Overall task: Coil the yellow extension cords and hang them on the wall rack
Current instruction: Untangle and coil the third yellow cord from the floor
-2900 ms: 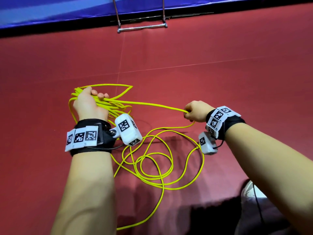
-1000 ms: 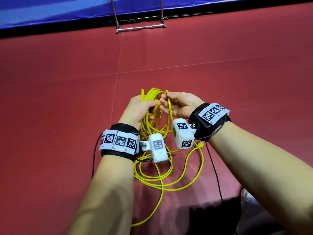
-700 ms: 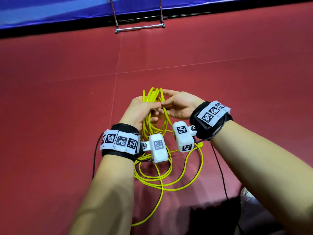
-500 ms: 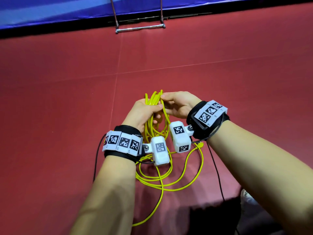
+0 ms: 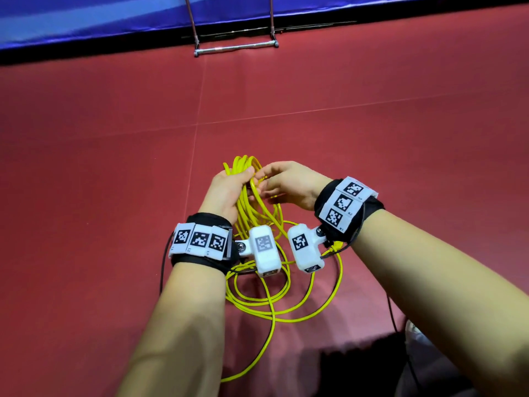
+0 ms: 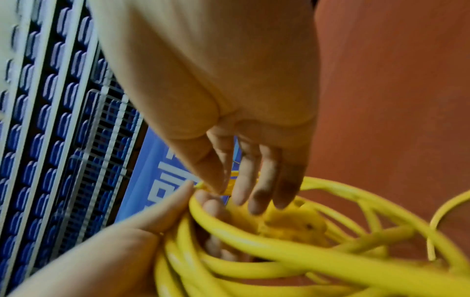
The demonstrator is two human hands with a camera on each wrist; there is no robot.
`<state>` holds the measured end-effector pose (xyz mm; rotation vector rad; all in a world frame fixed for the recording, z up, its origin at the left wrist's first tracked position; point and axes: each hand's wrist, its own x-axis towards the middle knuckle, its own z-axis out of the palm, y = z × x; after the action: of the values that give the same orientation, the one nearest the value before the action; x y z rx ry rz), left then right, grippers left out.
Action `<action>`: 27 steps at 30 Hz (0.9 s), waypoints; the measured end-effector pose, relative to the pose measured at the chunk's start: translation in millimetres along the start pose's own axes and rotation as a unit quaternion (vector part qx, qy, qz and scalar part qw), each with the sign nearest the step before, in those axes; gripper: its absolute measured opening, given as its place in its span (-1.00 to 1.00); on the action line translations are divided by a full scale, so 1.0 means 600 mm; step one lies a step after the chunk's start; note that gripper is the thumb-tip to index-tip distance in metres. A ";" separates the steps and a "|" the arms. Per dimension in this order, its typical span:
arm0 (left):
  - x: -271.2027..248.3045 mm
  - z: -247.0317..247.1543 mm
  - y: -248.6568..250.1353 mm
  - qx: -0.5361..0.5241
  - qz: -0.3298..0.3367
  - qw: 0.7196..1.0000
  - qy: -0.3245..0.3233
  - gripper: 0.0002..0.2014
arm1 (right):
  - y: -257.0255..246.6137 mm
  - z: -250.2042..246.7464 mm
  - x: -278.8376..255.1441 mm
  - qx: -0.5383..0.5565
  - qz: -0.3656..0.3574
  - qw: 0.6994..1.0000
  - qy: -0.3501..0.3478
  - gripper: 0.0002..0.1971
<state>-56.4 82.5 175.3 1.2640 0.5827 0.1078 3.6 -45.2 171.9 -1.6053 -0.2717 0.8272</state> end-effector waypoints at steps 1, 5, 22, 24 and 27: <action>0.001 -0.004 0.003 -0.021 -0.006 1.000 0.012 -0.87 | 0.005 0.006 -0.005 -0.026 0.004 0.999 -0.022 -0.79; 0.009 -0.021 0.007 -0.070 -0.013 0.996 0.052 -0.83 | 0.019 0.028 -0.016 -0.107 -0.037 0.992 -0.063 -0.93; 0.006 -0.036 0.013 -0.072 -0.109 0.991 0.010 -0.66 | 0.008 0.060 -0.016 -0.099 -0.126 0.987 -0.016 -0.80; 0.008 -0.036 0.014 -0.110 -0.100 0.989 0.025 -0.69 | 0.002 0.052 -0.017 -0.103 -0.119 0.987 -0.041 -0.77; 0.010 -0.043 0.021 -0.172 -0.068 0.981 0.063 -0.75 | 0.010 0.031 -0.016 -0.136 -0.092 0.983 -0.080 -0.75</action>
<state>-60.3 111.0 180.1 0.8826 0.7250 0.1684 -16.5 -38.2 169.8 -1.7370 -0.6631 0.8015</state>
